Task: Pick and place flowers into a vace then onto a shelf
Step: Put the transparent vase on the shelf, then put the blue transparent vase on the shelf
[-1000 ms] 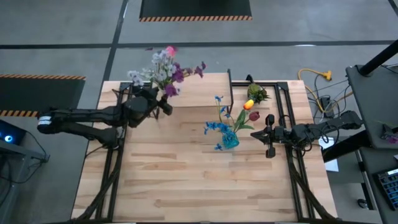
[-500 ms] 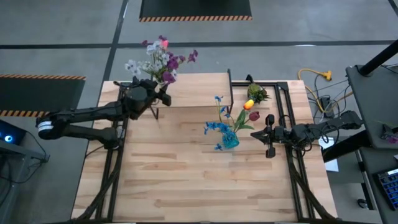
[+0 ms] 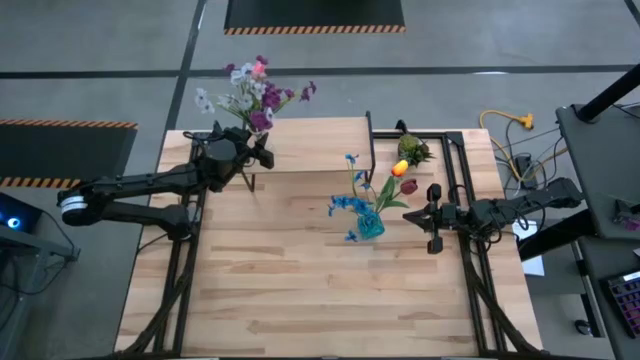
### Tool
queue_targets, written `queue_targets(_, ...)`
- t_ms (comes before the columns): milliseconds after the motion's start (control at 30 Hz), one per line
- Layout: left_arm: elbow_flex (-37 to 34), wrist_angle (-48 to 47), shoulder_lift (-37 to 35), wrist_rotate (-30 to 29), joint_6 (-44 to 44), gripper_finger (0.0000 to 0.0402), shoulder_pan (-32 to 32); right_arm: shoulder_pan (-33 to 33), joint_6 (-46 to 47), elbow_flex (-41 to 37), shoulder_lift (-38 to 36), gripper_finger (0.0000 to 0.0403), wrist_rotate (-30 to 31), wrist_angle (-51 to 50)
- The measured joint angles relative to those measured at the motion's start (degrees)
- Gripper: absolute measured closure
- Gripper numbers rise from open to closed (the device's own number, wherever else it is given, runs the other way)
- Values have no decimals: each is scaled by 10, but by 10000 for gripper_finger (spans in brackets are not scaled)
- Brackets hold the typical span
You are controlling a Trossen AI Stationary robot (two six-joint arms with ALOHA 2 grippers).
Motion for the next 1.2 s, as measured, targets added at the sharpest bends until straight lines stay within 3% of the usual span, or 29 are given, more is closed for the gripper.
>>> queue_targets(333,0,-3,0,1,-1,210,0,0,0,0,0,394,0,0)
queue_targets(700,0,-4,-19,7,18,138,0,0,0,0,0,394,0,0)
queue_targets(933,-2,-14,-59,49,25,132,-7,0,2,0,0,394,0,0)
queue_targets(1200,-2,-111,-109,56,17,132,-11,0,3,0,0,394,0,0)
